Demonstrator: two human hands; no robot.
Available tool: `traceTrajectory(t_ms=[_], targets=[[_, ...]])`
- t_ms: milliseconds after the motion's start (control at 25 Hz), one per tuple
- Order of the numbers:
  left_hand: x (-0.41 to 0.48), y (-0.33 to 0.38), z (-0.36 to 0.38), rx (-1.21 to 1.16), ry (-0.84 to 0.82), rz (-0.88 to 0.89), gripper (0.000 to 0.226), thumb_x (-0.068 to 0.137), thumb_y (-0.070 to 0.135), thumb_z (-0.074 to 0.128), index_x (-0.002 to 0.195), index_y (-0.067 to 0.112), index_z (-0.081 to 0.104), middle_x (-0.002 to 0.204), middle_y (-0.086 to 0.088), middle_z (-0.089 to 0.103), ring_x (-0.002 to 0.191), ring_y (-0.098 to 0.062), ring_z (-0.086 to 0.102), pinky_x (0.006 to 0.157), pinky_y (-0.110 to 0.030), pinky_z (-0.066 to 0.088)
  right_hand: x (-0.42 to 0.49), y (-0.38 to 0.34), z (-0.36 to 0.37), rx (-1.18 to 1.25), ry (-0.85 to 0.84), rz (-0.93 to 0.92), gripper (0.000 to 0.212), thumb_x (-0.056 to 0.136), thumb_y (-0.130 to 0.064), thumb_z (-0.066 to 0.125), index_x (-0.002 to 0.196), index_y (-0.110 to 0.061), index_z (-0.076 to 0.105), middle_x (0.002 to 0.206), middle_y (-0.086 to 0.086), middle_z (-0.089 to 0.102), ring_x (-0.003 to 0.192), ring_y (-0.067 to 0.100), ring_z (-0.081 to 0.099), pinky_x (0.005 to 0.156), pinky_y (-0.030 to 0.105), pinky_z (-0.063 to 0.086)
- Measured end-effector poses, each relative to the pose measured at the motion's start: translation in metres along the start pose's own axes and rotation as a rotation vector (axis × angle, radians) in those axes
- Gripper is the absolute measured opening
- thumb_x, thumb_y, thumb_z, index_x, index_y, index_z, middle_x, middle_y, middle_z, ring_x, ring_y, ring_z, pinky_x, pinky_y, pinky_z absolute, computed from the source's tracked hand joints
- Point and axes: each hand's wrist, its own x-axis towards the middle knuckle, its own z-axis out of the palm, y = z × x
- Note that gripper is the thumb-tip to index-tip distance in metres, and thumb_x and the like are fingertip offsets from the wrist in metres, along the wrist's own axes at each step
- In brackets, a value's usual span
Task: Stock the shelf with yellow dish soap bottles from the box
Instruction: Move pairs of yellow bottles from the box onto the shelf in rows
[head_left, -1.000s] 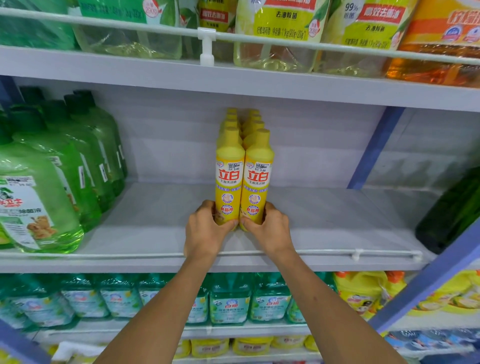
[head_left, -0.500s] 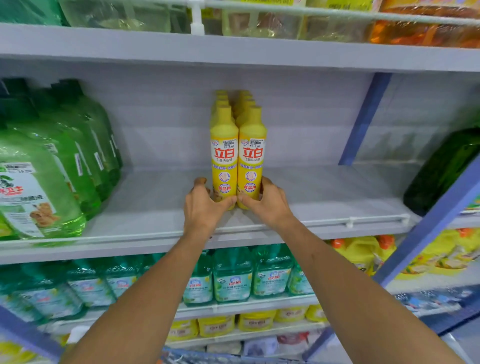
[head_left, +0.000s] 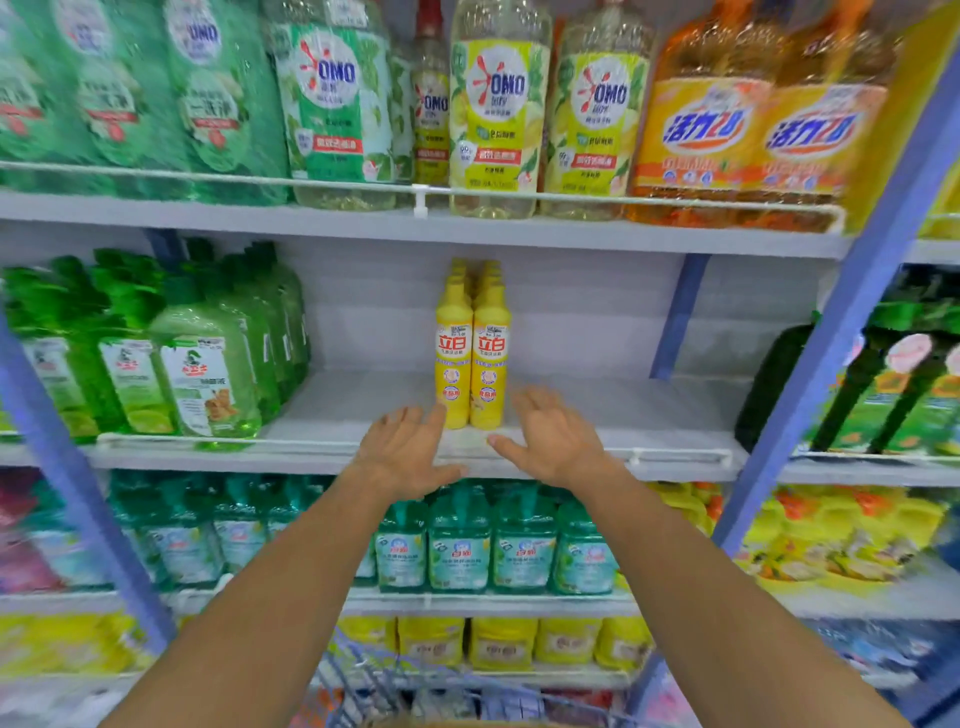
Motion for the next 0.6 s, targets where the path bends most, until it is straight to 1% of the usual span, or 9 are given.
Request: traceTrajectory(t_ms=[80,160,240,320,440,520,600], targets=[[-0.027,0.016,-0.003,0.05,0.0,-0.003,0.091,0.086,0.074,0.048,0.153,0.02,0.022,0.146,-0.014,0.043,0.135,-0.033,0.041,0.11,-0.047,0.036,-0.03,-0.003,-0.001,-0.08,-0.012,-0.053,0.075,0.096,-0.064,0.044,0.153,-0.018,0.031,0.153,0.014,0.04,0.14,0.032,0.037,0.113,0.044,0.036],[-0.054,0.034,-0.001,0.075,-0.026,0.0,0.093,0.088,0.074,0.046,0.156,0.017,0.018,0.154,-0.015,0.034,0.142,-0.034,0.033,0.115,-0.049,0.031,-0.061,-0.002,0.006,-0.123,-0.056,-0.073,0.08,0.096,-0.068,0.039,0.159,-0.023,0.021,0.164,0.014,0.025,0.15,0.033,0.023,0.12,0.048,0.027],[-0.077,0.048,0.009,0.09,-0.045,0.011,0.095,0.089,0.074,0.045,0.158,0.016,0.015,0.157,-0.016,0.031,0.145,-0.034,0.03,0.117,-0.049,0.029,-0.088,0.002,0.019,-0.136,-0.086,-0.067,0.081,0.096,-0.069,0.037,0.161,-0.024,0.017,0.168,0.012,0.015,0.154,0.033,0.015,0.123,0.05,0.021],[-0.095,0.06,0.024,0.086,-0.07,0.009,0.094,0.088,0.073,0.046,0.157,0.016,0.018,0.155,-0.016,0.033,0.143,-0.034,0.033,0.116,-0.049,0.031,-0.112,0.006,0.033,-0.133,-0.081,-0.057,0.081,0.096,-0.068,0.038,0.16,-0.023,0.018,0.167,0.012,0.017,0.153,0.033,0.017,0.123,0.05,0.023],[-0.123,0.078,0.065,0.042,-0.12,0.013,0.089,0.088,0.071,0.05,0.154,0.016,0.025,0.147,-0.015,0.043,0.136,-0.035,0.041,0.11,-0.047,0.038,-0.15,0.011,0.07,-0.087,-0.082,-0.04,0.077,0.096,-0.063,0.043,0.158,-0.02,0.026,0.163,0.014,0.027,0.149,0.034,0.025,0.118,0.049,0.031],[-0.143,0.089,0.1,0.014,-0.217,0.016,0.088,0.088,0.069,0.051,0.153,0.016,0.026,0.145,-0.015,0.044,0.134,-0.035,0.043,0.108,-0.048,0.04,-0.176,0.015,0.104,-0.063,-0.164,-0.013,0.075,0.096,-0.061,0.046,0.156,-0.02,0.029,0.161,0.013,0.029,0.147,0.034,0.028,0.115,0.049,0.034],[-0.165,0.094,0.145,-0.019,-0.34,0.006,0.086,0.088,0.067,0.052,0.153,0.017,0.026,0.149,-0.014,0.041,0.138,-0.035,0.04,0.11,-0.049,0.038,-0.203,0.02,0.145,-0.034,-0.266,0.026,0.073,0.096,-0.06,0.048,0.155,-0.02,0.029,0.16,0.012,0.03,0.147,0.033,0.03,0.113,0.049,0.037]])
